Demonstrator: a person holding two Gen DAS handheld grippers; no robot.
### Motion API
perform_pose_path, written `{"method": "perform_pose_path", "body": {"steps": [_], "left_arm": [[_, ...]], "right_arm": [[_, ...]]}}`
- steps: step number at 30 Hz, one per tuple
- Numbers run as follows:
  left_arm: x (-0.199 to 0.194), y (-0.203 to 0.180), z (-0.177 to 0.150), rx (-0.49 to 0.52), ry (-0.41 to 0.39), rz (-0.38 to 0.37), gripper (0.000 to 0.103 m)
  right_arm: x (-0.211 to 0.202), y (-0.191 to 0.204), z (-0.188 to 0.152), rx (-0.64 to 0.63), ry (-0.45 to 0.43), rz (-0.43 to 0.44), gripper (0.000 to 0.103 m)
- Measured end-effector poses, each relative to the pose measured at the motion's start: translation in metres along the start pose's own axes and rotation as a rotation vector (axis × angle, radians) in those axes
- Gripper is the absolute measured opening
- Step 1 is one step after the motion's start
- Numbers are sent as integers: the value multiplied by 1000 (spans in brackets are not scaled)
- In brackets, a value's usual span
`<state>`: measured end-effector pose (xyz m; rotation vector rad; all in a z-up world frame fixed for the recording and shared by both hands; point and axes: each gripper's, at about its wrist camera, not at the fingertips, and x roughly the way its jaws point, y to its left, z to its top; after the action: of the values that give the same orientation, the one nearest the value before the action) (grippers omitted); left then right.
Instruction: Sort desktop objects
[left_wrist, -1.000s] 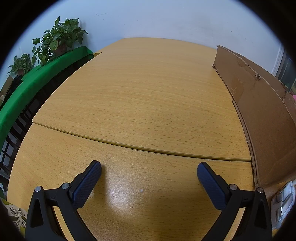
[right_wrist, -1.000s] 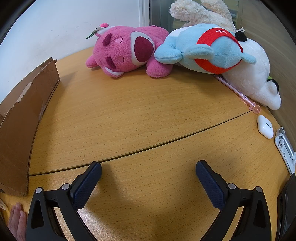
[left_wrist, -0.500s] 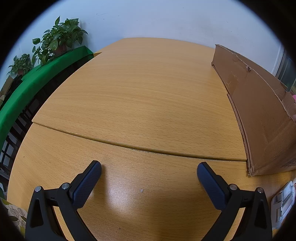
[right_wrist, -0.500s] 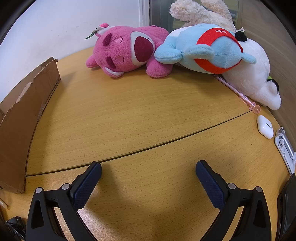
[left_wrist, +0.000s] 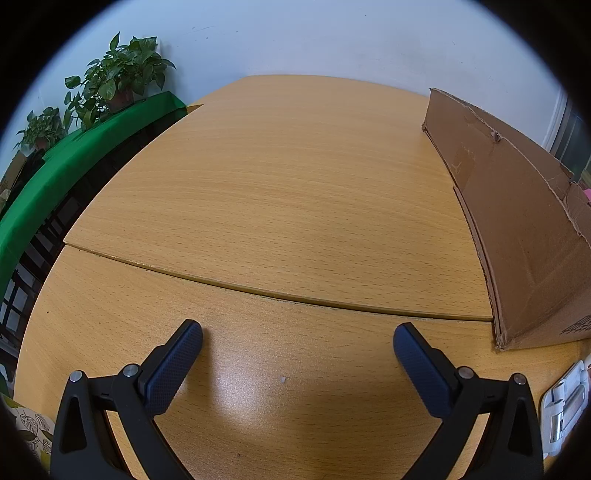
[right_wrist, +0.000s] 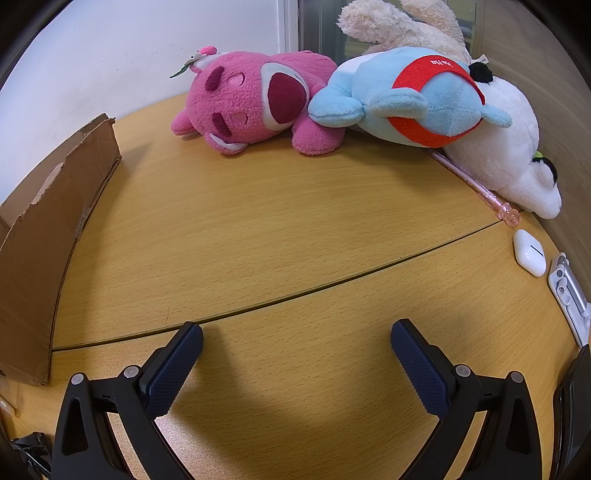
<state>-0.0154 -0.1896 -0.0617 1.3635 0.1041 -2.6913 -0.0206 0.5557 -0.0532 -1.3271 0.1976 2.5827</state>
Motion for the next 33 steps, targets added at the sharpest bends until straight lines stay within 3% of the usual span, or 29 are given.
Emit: {"method": "perform_pose_path", "body": {"steps": [16, 21, 25, 29, 33], "left_arm": [[-8, -5, -6, -6, 13, -17, 102], [-83, -33, -27, 58, -84, -171, 100], [-163, -75, -46, 126, -163, -394, 101], [-202, -124, -71, 202, -114, -571, 101], [-199, -165, -93, 268, -7, -662, 101]], "right_arm": [[1, 0, 1, 0, 0, 0, 103], [0, 0, 0, 0, 0, 0, 103], [0, 0, 0, 0, 0, 0, 103], [0, 0, 0, 0, 0, 1, 103], [0, 0, -1, -1, -1, 1, 103]]}}
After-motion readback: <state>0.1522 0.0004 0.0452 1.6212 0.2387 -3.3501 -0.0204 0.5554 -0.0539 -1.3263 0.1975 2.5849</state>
